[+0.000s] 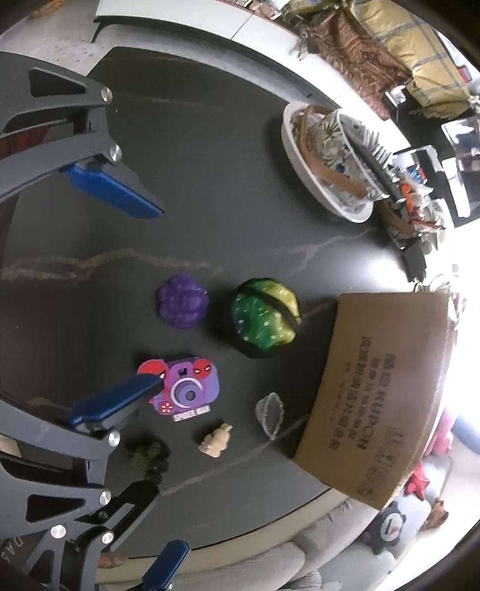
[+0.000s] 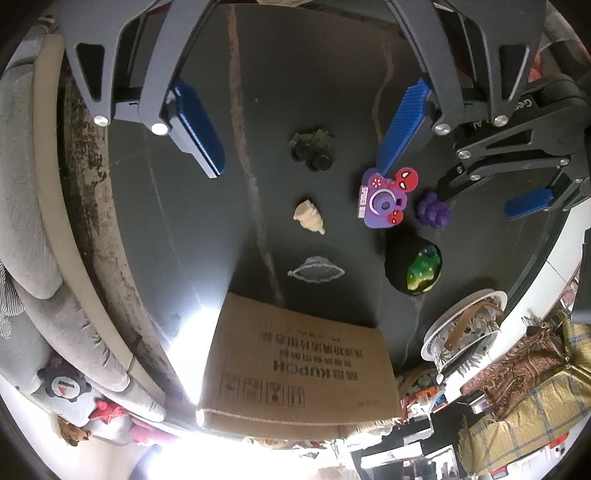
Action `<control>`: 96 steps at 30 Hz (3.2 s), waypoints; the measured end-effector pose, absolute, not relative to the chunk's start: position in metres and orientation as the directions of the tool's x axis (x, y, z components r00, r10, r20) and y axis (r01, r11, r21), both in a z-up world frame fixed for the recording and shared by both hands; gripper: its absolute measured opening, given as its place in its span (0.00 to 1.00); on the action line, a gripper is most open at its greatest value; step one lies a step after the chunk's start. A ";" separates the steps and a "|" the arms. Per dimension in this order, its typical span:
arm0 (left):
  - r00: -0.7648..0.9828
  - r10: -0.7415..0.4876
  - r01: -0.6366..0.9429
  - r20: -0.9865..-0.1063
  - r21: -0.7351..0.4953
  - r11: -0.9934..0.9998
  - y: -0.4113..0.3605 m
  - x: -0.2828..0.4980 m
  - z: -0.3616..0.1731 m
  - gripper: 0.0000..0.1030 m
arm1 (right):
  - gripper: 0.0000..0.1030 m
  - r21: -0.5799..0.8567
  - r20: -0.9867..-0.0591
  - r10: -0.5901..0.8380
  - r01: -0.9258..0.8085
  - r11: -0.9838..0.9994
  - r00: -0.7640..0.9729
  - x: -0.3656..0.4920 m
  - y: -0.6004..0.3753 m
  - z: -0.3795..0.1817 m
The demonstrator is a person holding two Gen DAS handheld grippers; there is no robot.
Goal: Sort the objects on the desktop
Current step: 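Move the left tool toward the purple grape toy while the right tool approaches the green toy car, then close the right tool on the dark green toy car, then close the left tool on the purple grape squishy toy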
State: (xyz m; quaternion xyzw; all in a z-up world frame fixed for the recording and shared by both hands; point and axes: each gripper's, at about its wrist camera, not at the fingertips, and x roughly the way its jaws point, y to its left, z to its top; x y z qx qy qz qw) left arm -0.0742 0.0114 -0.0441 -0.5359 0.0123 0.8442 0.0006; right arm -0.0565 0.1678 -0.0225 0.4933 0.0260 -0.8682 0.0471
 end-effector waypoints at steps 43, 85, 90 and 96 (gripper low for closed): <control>-0.417 -0.074 -0.026 -0.906 0.093 -0.995 0.016 -0.096 -0.082 0.65 | 0.59 0.003 -0.920 -0.063 0.153 -0.988 -0.386 -0.069 0.154 -0.066; -0.379 -0.035 0.027 -0.925 0.027 -0.999 0.000 -0.108 -0.096 0.93 | 0.34 0.019 -0.930 -0.082 0.175 -0.984 -0.358 -0.076 0.156 -0.079; -0.393 -0.029 -0.014 -0.919 0.038 -0.999 0.007 -0.105 -0.095 0.93 | 0.34 0.023 -0.931 -0.082 0.168 -0.986 -0.357 -0.077 0.158 -0.079; -0.438 -0.009 -0.129 -0.899 0.073 -0.989 0.028 -0.098 -0.088 0.55 | 0.34 0.023 -0.928 -0.082 0.163 -0.986 -0.365 -0.077 0.159 -0.078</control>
